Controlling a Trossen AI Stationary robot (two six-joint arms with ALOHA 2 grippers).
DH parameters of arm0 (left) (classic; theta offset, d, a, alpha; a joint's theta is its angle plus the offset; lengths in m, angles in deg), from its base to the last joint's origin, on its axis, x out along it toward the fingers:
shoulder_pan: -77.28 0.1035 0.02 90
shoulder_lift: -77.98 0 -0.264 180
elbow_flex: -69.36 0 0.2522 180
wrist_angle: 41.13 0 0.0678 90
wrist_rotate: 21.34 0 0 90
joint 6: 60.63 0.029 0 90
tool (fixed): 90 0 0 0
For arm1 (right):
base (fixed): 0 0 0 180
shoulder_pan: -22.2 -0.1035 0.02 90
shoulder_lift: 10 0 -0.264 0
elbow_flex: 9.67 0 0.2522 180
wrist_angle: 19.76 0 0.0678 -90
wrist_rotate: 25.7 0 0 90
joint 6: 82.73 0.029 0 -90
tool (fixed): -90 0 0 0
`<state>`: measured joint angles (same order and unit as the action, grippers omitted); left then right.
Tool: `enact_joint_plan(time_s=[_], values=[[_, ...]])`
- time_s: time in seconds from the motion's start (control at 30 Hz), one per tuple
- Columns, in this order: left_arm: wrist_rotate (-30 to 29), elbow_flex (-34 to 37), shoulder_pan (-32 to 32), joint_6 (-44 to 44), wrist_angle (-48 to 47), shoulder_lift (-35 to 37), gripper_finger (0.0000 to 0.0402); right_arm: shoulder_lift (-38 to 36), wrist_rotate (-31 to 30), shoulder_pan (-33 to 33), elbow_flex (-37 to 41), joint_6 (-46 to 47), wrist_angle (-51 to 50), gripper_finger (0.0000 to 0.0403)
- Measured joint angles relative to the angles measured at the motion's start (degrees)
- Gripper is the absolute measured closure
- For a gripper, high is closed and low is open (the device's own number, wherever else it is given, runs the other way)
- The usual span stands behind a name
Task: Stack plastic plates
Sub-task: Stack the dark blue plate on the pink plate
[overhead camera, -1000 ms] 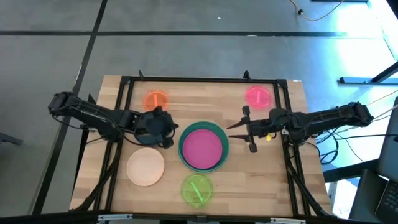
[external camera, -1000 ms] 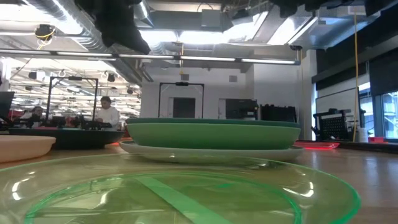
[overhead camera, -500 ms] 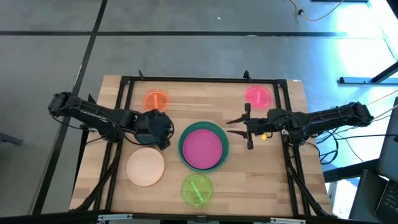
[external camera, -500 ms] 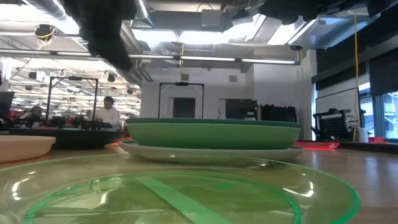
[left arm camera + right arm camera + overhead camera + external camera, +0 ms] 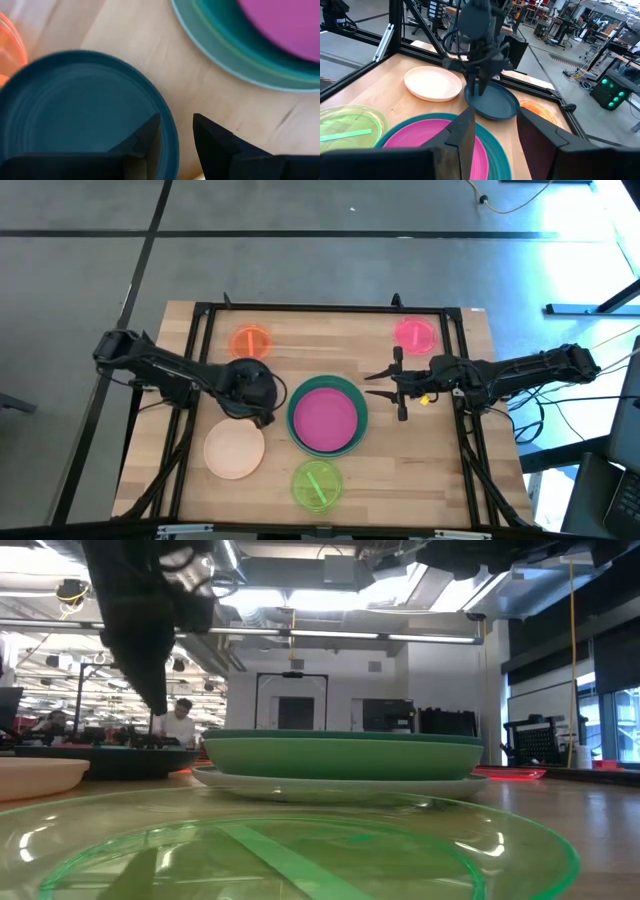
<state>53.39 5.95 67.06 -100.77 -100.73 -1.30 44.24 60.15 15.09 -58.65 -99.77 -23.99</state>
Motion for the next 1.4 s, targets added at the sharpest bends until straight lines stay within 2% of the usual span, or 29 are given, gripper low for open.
enact_joint_plan(time_s=[0.4, 0.9, 1.4], values=[[0.81, 0.00, -0.31, -2.26, 0.18, -8.51, 0.0294, 0.00, -0.02, 0.00, 0.00, 0.00, -0.66, 0.0265], [1.23, 0.00, -0.33, -2.71, 0.25, -13.39, 0.0297, 0.00, -1.44, 0.00, 0.02, -0.04, -0.65, 0.0265], [0.75, -0.18, -0.54, 1.29, -0.45, -12.80, 0.0393, 0.38, -2.93, 0.02, 0.03, -1.01, -0.64, 0.0265]])
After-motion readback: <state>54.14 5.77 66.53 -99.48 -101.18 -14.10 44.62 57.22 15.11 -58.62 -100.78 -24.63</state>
